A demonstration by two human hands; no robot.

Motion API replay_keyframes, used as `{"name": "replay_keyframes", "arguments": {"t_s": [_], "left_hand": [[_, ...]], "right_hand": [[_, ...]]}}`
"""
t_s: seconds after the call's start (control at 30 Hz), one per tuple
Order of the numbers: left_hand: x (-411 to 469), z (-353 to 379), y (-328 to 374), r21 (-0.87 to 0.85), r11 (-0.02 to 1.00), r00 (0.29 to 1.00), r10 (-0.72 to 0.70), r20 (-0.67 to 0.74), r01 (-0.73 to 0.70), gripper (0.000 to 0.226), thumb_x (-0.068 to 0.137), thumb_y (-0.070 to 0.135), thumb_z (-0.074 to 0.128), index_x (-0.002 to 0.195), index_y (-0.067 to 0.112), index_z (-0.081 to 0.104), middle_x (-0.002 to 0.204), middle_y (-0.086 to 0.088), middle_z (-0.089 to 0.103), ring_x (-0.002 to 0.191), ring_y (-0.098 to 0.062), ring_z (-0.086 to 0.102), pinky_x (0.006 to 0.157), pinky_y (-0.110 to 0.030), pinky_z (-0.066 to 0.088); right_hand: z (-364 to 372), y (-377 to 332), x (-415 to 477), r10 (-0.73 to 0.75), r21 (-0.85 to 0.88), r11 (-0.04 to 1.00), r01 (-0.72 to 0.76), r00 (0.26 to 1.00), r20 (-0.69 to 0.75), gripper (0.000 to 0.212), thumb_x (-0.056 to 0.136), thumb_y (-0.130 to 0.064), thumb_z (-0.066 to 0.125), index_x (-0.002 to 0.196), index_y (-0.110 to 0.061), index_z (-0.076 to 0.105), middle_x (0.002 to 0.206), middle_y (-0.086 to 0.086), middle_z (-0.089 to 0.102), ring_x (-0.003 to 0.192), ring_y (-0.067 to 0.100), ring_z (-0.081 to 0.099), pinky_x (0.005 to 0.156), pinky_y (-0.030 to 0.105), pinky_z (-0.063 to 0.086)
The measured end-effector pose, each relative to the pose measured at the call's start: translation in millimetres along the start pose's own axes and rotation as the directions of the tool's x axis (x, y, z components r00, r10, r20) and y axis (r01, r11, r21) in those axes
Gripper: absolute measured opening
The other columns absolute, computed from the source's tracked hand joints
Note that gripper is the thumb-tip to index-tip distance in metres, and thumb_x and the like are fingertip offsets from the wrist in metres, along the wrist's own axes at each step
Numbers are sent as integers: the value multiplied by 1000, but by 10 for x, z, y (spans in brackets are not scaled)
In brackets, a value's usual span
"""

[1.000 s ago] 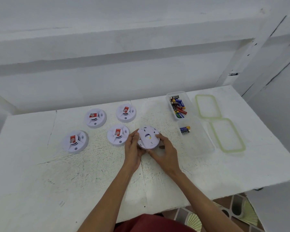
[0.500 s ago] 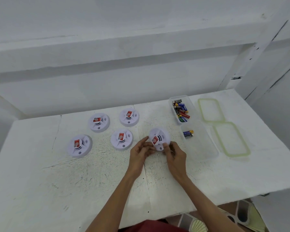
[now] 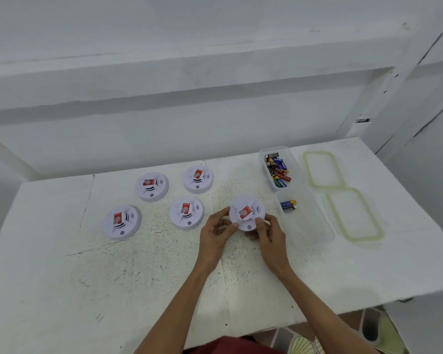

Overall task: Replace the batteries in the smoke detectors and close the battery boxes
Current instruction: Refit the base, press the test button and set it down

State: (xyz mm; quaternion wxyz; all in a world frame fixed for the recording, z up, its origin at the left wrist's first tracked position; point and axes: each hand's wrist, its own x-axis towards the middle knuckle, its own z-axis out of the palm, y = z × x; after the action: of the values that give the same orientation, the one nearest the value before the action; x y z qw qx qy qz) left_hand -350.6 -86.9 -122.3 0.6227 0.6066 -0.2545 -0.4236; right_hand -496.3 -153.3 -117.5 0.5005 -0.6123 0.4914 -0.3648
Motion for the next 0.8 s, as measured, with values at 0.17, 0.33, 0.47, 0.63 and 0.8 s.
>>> {"name": "replay_keyframes", "arguments": {"t_s": [0.17, 0.33, 0.47, 0.63, 0.8], "left_hand": [[-23, 42, -23, -2, 1000, 999, 25, 27, -25, 61, 86, 12, 84, 142, 18, 60, 137, 1, 68, 130, -17, 63, 110, -44, 51], [-28, 31, 12, 27, 999, 998, 19, 56, -21, 66, 87, 8, 83, 146, 17, 55, 142, 3, 65, 134, -15, 60, 113, -42, 49], [-26, 54, 30, 71, 997, 999, 10, 37, -13, 70, 86, 12, 84, 148, 23, 53, 144, 6, 64, 134, -12, 59, 113, -41, 50], [-9, 70, 81, 110, 993, 999, 45, -4, -45, 68, 87, 12, 83, 148, 23, 53, 142, 10, 64, 129, -8, 62, 109, -39, 53], [163, 6, 87, 222, 962, 987, 159, 29, -162, 72, 87, 11, 83, 149, 15, 48, 145, 4, 59, 126, -9, 62, 103, -40, 56]], "right_hand": [[6, 64, 58, 42, 17, 999, -42, 999, 21, 41, 93, -46, 48, 112, -11, 59, 89, 2, 74, 71, 14, 72, 66, 27, 59], [59, 69, 62, 41, -40, 998, -40, 999, 15, 31, 98, -41, 45, 101, -14, 60, 74, 2, 73, 62, 17, 69, 62, 32, 57], [142, 1, 78, 83, -130, 987, -91, 994, -65, 35, 102, -42, 46, 87, -14, 59, 65, 2, 71, 57, 13, 66, 58, 32, 54], [196, -113, 175, 64, -180, 980, -80, 994, -92, 41, 102, -43, 46, 83, -10, 61, 64, 1, 70, 53, 12, 66, 59, 33, 56], [278, 7, 296, -51, -273, 962, 28, 996, -78, 54, 95, -62, 35, 81, -15, 58, 62, 1, 66, 51, 19, 62, 54, 45, 53]]}}
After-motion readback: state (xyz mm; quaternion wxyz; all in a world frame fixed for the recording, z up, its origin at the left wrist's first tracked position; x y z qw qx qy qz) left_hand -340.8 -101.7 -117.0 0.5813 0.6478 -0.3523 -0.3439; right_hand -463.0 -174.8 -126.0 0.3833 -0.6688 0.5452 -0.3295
